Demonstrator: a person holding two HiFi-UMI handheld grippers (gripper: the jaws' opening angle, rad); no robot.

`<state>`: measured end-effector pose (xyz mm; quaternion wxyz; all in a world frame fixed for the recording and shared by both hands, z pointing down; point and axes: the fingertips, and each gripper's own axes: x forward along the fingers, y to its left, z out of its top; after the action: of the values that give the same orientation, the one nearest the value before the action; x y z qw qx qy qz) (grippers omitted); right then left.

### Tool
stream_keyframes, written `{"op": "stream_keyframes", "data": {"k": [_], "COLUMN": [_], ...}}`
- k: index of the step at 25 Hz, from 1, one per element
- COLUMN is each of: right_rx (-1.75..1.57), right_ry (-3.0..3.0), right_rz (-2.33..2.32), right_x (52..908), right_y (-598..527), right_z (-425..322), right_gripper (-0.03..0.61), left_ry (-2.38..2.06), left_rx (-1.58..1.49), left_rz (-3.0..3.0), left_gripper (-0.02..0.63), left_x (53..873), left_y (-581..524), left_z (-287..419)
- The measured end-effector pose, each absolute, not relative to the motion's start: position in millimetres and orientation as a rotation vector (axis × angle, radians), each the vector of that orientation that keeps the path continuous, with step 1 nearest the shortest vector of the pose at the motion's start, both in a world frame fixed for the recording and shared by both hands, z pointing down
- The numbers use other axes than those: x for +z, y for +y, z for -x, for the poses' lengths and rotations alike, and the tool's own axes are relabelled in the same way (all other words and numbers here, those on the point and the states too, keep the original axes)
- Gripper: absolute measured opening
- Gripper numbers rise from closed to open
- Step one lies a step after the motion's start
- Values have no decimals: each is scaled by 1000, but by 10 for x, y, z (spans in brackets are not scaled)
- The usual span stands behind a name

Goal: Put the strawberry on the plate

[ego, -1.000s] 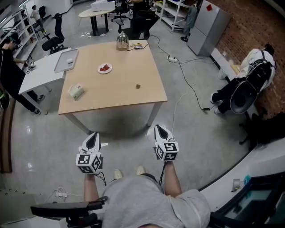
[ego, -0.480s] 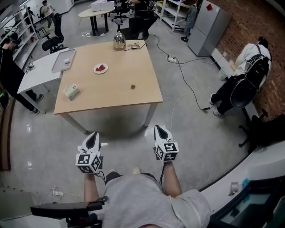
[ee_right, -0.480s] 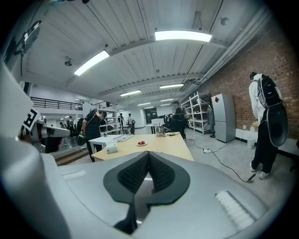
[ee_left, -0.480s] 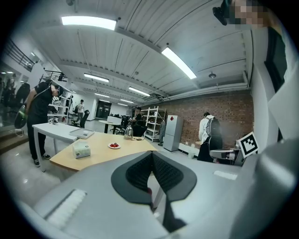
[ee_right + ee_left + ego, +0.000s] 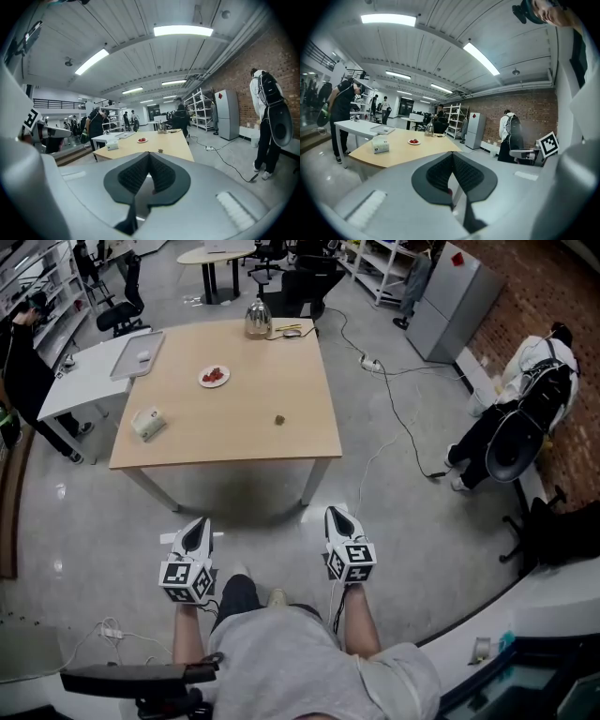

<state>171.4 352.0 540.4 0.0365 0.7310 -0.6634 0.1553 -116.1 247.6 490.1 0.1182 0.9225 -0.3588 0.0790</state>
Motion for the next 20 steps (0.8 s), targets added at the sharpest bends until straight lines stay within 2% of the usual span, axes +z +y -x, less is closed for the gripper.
{"op": "stream_keyframes", "data": {"k": [20], "right_rx": [507], "right_ry": [-2022], "right_rz": [-2206], "right_x": [5520], "right_y": [2032], "right_z": [-1951], "right_gripper": [6], "left_ry": [-986], "left_rx": [277], "left_rz": [-2689], "left_gripper": [20], "left_x": [5016], "left_y": [1027], "left_z": [702]}}
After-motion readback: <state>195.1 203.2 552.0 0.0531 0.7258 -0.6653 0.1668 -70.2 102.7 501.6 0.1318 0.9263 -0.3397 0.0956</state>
